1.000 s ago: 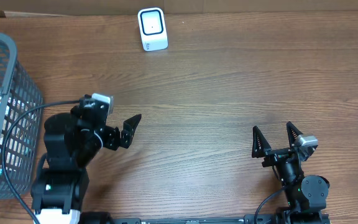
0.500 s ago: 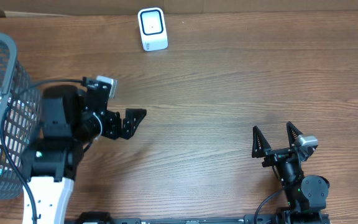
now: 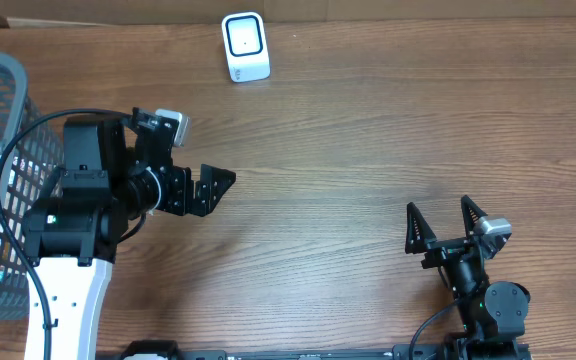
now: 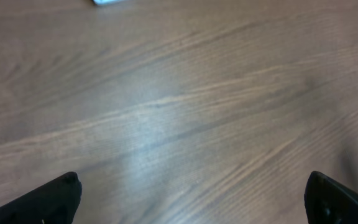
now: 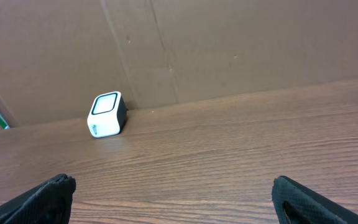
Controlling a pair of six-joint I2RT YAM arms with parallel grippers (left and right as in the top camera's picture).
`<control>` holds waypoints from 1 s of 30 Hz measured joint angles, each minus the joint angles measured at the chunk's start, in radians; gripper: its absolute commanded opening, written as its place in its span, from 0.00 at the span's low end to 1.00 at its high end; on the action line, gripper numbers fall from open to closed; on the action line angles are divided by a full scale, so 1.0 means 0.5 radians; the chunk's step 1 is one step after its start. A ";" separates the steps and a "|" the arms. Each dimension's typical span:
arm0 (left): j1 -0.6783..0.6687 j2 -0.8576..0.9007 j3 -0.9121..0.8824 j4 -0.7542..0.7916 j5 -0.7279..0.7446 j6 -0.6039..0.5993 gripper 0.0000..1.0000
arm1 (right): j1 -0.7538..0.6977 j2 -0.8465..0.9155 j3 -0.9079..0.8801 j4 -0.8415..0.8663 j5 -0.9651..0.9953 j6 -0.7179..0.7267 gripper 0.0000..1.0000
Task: Scan the item barcode
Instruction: 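Raise the left gripper and move it over the grey basket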
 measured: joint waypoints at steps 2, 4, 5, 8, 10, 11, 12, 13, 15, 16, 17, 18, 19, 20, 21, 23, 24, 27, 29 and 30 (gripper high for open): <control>0.000 0.010 0.000 -0.036 0.005 0.000 1.00 | 0.000 0.000 0.000 -0.001 0.000 -0.001 1.00; 0.000 0.023 0.000 -0.046 0.007 -0.001 1.00 | 0.000 0.000 0.000 -0.001 0.000 -0.001 1.00; 0.000 0.031 0.000 -0.047 0.007 0.000 1.00 | 0.000 0.000 0.000 -0.001 0.000 -0.001 1.00; -0.001 0.050 0.000 -0.048 0.007 0.000 1.00 | 0.000 0.000 0.000 0.000 0.000 -0.001 1.00; 0.000 0.066 0.000 -0.048 0.007 0.000 1.00 | 0.000 0.000 0.000 0.000 0.000 0.000 1.00; 0.000 0.077 0.000 -0.047 0.007 0.000 1.00 | 0.000 0.000 0.000 0.001 0.001 -0.001 1.00; 0.000 0.088 0.000 -0.047 0.007 -0.001 1.00 | 0.000 0.000 0.000 0.000 0.000 0.000 1.00; -0.001 0.099 0.000 -0.047 0.007 -0.001 1.00 | 0.000 0.000 0.000 -0.002 0.000 -0.001 1.00; 0.000 0.124 0.000 -0.045 0.007 -0.009 0.98 | 0.000 0.000 0.000 0.000 0.002 -0.001 1.00; 0.000 0.137 0.000 -0.038 0.006 -0.026 0.98 | 0.000 0.000 0.000 0.000 0.001 -0.001 1.00; 0.000 0.147 0.000 -0.029 0.005 -0.044 0.93 | 0.000 0.000 0.000 0.000 0.000 0.000 1.00; 0.000 0.159 0.002 -0.021 -0.003 -0.079 0.90 | 0.000 0.000 0.000 0.000 0.000 -0.001 1.00; 0.000 0.167 0.003 -0.016 -0.017 -0.105 0.87 | 0.000 0.000 0.000 0.000 0.000 0.001 1.00; -0.001 0.176 0.004 -0.011 -0.044 -0.149 0.86 | 0.000 0.000 0.000 0.001 0.000 -0.001 1.00; 0.000 0.183 0.008 -0.012 -0.072 -0.173 0.86 | 0.000 0.000 0.000 -0.001 0.000 0.001 1.00; 0.000 0.193 0.031 -0.021 -0.139 -0.245 0.86 | 0.000 0.000 0.000 -0.001 0.000 0.000 1.00; 0.000 0.196 0.053 -0.028 -0.175 -0.279 0.87 | 0.000 0.000 0.000 0.000 0.001 0.000 1.00; 0.000 0.198 0.152 -0.055 -0.243 -0.352 0.87 | 0.000 0.000 0.000 0.000 0.000 0.001 1.00; 0.000 0.198 0.236 -0.088 -0.270 -0.375 0.88 | 0.000 0.000 0.000 -0.001 0.000 0.001 1.00; -0.001 0.198 0.281 -0.109 -0.282 -0.382 0.88 | 0.000 0.000 0.000 0.000 0.000 -0.001 1.00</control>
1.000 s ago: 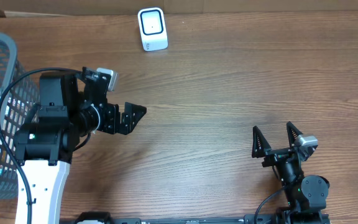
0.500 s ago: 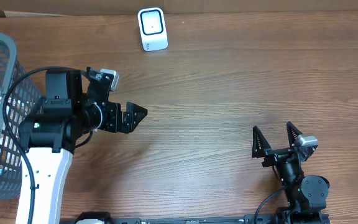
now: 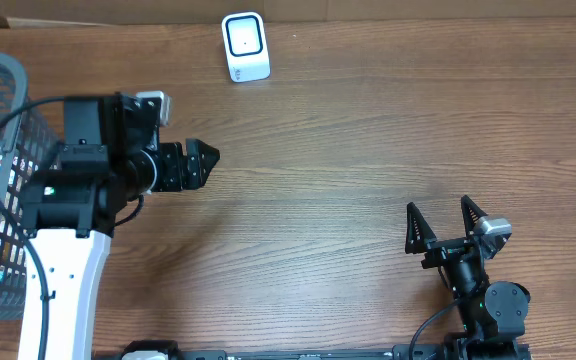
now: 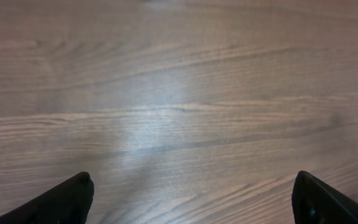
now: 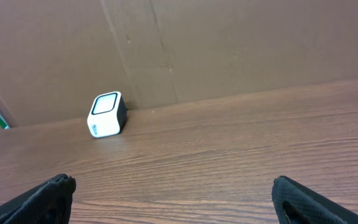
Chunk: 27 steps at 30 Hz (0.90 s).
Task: Scan the item barcode
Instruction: 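Raise the left gripper and move it over the grey basket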
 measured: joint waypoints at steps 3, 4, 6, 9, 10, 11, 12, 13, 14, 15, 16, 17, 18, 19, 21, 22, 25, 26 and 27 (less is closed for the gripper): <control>0.001 0.000 0.125 -0.059 -0.015 -0.023 0.89 | 0.000 0.000 0.000 0.000 0.000 0.000 1.00; 0.001 0.000 0.176 -0.079 -0.018 -0.028 0.88 | 0.000 0.000 0.000 0.000 0.000 0.000 1.00; 0.001 0.000 0.254 -0.121 -0.024 -0.032 0.89 | 0.000 0.000 0.000 -0.001 0.001 0.000 1.00; 0.001 0.000 0.360 -0.182 -0.031 -0.035 0.89 | 0.000 0.000 0.000 -0.001 0.000 0.000 1.00; 0.001 0.000 0.397 -0.202 -0.032 -0.036 0.89 | 0.000 0.000 0.000 0.000 0.000 0.000 1.00; 0.001 0.000 0.420 -0.212 -0.033 -0.035 0.90 | 0.000 0.000 0.000 0.001 0.000 0.001 1.00; 0.001 0.000 0.452 -0.233 -0.037 -0.035 0.89 | 0.000 0.000 0.000 -0.001 0.001 0.001 1.00; 0.001 0.000 0.475 -0.246 -0.037 -0.036 0.90 | 0.000 0.000 0.000 0.000 0.000 0.000 1.00; 0.001 0.000 0.497 -0.256 -0.038 -0.036 0.89 | 0.000 0.000 0.000 -0.001 0.000 0.001 1.00; 0.001 0.000 0.517 -0.271 -0.039 -0.036 0.90 | 0.000 0.000 0.000 0.000 0.000 0.001 1.00; 0.001 0.000 0.533 -0.284 -0.043 -0.036 0.89 | 0.000 0.000 0.000 -0.002 0.000 0.000 1.00; 0.001 0.000 0.542 -0.292 -0.048 -0.036 0.89 | 0.000 0.000 0.000 -0.001 0.000 0.001 1.00; 0.001 0.000 0.548 -0.296 -0.053 -0.036 0.89 | 0.000 0.000 0.000 -0.002 0.000 0.001 1.00; 0.001 0.000 0.559 -0.305 -0.063 -0.036 0.88 | 0.000 0.000 0.000 -0.001 0.000 0.000 1.00; 0.001 0.000 0.565 -0.326 -0.084 -0.036 0.89 | 0.000 0.000 0.000 -0.001 0.000 0.000 1.00; 0.001 0.001 0.569 -0.340 -0.096 -0.036 0.88 | 0.000 0.000 0.000 -0.001 0.000 0.000 1.00; 0.001 0.011 0.591 -0.376 -0.121 -0.036 0.89 | 0.000 0.000 0.000 -0.001 0.000 0.001 1.00; 0.001 0.022 0.607 -0.393 -0.129 -0.036 0.88 | 0.000 0.000 0.000 -0.002 0.001 0.000 1.00; 0.001 0.037 0.625 -0.409 -0.136 -0.036 0.88 | 0.000 0.000 0.000 -0.001 0.001 0.001 1.00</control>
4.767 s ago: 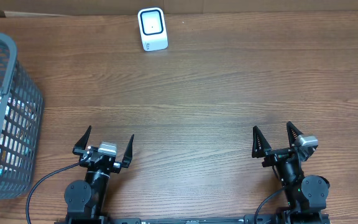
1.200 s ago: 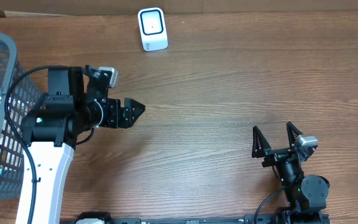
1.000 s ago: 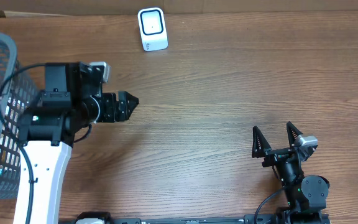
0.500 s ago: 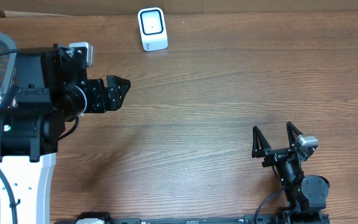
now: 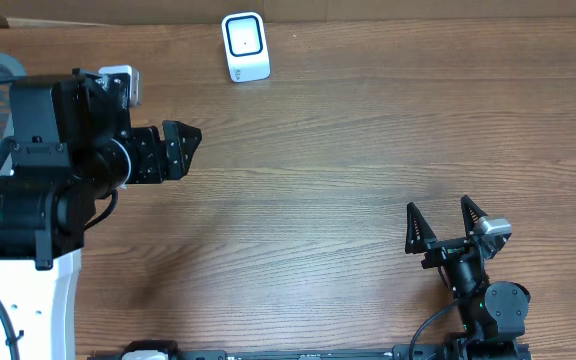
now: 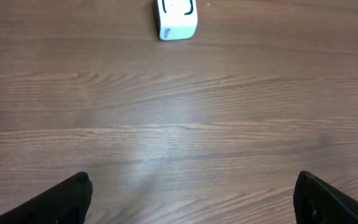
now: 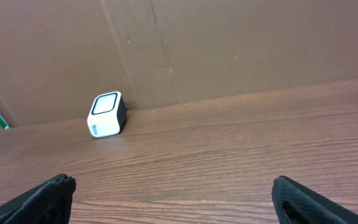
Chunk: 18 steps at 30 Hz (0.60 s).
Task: Scan the item barcode
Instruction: 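Raise the left gripper and move it over the grey basket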
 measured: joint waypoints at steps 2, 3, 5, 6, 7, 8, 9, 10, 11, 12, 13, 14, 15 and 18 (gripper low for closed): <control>0.000 0.040 0.042 -0.035 -0.008 0.000 0.89 | 0.000 0.000 0.000 0.000 0.000 0.000 1.00; -0.001 0.065 0.063 -0.051 -0.015 0.000 0.89 | 0.000 0.000 0.000 0.000 -0.001 0.000 1.00; 0.000 0.114 0.108 -0.092 -0.023 0.000 0.89 | 0.000 0.000 0.000 0.000 0.000 -0.001 1.00; 0.000 0.137 0.127 -0.105 -0.024 0.000 0.89 | 0.000 0.000 0.000 0.001 -0.001 0.000 1.00; 0.000 0.163 0.150 -0.115 -0.029 0.000 0.89 | 0.000 0.000 0.000 -0.001 -0.001 -0.001 1.00; 0.000 0.177 0.159 -0.120 -0.031 0.000 0.89 | 0.000 0.000 0.000 -0.001 -0.001 -0.001 1.00; 0.000 0.189 0.172 -0.130 -0.037 0.000 0.89 | 0.000 0.000 0.000 0.001 -0.001 -0.001 1.00; 0.000 0.196 0.180 -0.132 -0.039 0.001 0.89 | 0.000 0.000 0.000 0.001 0.000 0.001 1.00; 0.000 0.200 0.189 -0.133 -0.050 0.001 0.89 | 0.000 0.000 0.000 0.001 -0.001 -0.001 1.00; 0.000 0.201 0.198 -0.136 -0.057 0.001 0.89 | 0.000 0.000 0.000 0.000 -0.002 0.000 1.00; 0.000 0.201 0.209 -0.138 -0.073 0.001 0.89 | 0.000 0.000 0.000 0.000 -0.001 0.000 1.00; 0.000 0.201 0.224 -0.137 -0.089 0.001 0.89 | 0.000 0.000 0.000 0.001 -0.001 -0.002 1.00; 0.000 0.201 0.240 -0.138 -0.101 0.001 0.91 | 0.000 0.000 0.000 0.000 -0.001 0.000 1.00; 0.000 0.201 0.290 -0.139 -0.134 0.003 0.92 | 0.000 0.000 0.000 0.001 -0.001 0.000 1.00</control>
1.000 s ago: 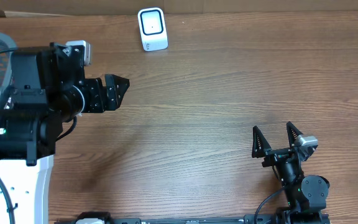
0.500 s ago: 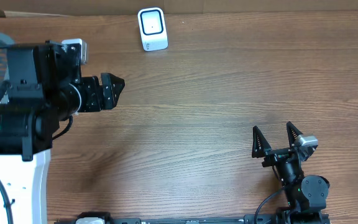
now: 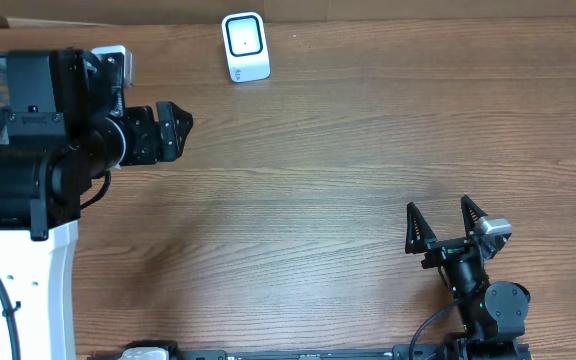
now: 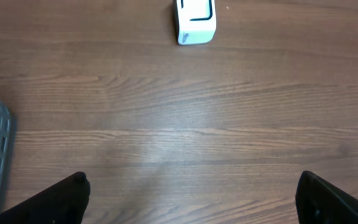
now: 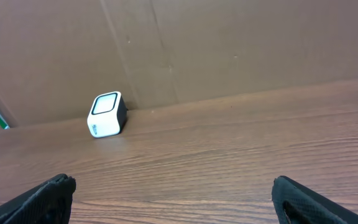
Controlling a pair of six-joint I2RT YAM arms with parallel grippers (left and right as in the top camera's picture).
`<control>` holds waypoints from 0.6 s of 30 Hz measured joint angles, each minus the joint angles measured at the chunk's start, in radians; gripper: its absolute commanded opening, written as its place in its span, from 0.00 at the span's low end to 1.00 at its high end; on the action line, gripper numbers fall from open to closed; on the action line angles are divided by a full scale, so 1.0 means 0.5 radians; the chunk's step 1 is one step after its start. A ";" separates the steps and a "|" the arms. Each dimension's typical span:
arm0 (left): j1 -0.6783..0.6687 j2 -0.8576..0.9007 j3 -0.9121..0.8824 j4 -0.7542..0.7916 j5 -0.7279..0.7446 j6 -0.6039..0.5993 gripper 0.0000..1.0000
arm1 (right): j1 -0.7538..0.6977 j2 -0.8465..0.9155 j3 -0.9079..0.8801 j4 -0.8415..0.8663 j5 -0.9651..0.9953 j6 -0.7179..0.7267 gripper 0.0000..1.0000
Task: Scan the item barcode
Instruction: 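Raise the left gripper and move it over the grey basket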
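Observation:
The white barcode scanner [image 3: 245, 46] stands at the table's far edge, its window facing up; it also shows as the scanner [image 4: 195, 22] and the scanner [image 5: 107, 114]. My left gripper [image 3: 175, 128] hangs open and empty high over the table's left part, in front of and left of the scanner; its dark fingertips [image 4: 67, 194] frame bare wood. My right gripper [image 3: 438, 206] rests open and empty at the near right. The item to scan cannot be made out; my left arm covers most of the basket.
A grey mesh basket stands at the table's left edge, only a corner showing in the left wrist view. A brown cardboard wall [image 5: 229, 43] runs behind the table. Bare wood table [image 3: 368, 140] lies between the two arms.
My left gripper has shifted a little farther from me and to the left, still open. The basket's corner has come into the left wrist view. The right arm has not moved.
My left gripper was open and low over the wood right of the basket. At each later moment it stood farther back and left and higher, the scanner then the basket corner coming into its view. It stayed empty. The right gripper stayed open and still.

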 measured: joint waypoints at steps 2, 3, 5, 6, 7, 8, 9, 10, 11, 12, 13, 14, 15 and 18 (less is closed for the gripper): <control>0.000 0.000 0.011 -0.001 -0.008 0.009 0.91 | 0.000 0.000 0.000 0.001 0.000 -0.001 1.00; 0.000 0.000 0.014 -0.002 -0.015 0.014 0.91 | 0.000 0.000 0.000 -0.001 0.001 0.000 1.00; -0.001 0.000 0.017 -0.020 -0.051 0.017 0.90 | 0.000 0.000 0.000 -0.001 0.001 -0.001 1.00; -0.001 0.000 0.017 -0.029 -0.080 0.018 0.90 | 0.000 0.000 0.000 -0.001 0.000 -0.001 1.00; 0.000 0.000 0.017 -0.037 -0.117 0.017 0.96 | 0.001 0.000 0.000 0.001 0.000 0.001 1.00; 0.000 0.000 0.017 -0.043 -0.150 0.017 1.00 | 0.000 0.000 0.000 -0.002 0.000 0.000 1.00; 0.000 0.000 0.017 -0.043 -0.192 0.017 1.00 | 0.000 0.000 0.000 -0.001 0.000 0.000 1.00; 0.000 0.000 0.017 -0.043 -0.227 0.014 1.00 | 0.000 0.000 0.000 0.000 0.000 -0.001 1.00; 0.000 0.000 0.017 -0.043 -0.262 0.015 1.00 | 0.000 0.000 0.000 -0.001 0.001 -0.001 1.00; 0.000 0.000 0.017 -0.043 -0.288 0.016 0.99 | 0.000 0.000 0.000 -0.001 0.000 -0.001 1.00; 0.000 0.000 0.017 -0.043 -0.330 0.016 1.00 | 0.000 0.000 0.000 0.000 0.001 -0.001 1.00; 0.000 -0.001 0.017 -0.043 -0.360 0.016 0.99 | 0.000 0.000 0.000 0.000 0.000 -0.001 1.00; 0.002 0.000 0.018 -0.042 -0.382 0.016 0.99 | 0.000 0.000 0.000 -0.001 0.000 0.000 1.00; 0.059 0.000 0.018 -0.014 -0.424 0.014 1.00 | 0.000 0.000 0.000 0.001 0.000 0.000 1.00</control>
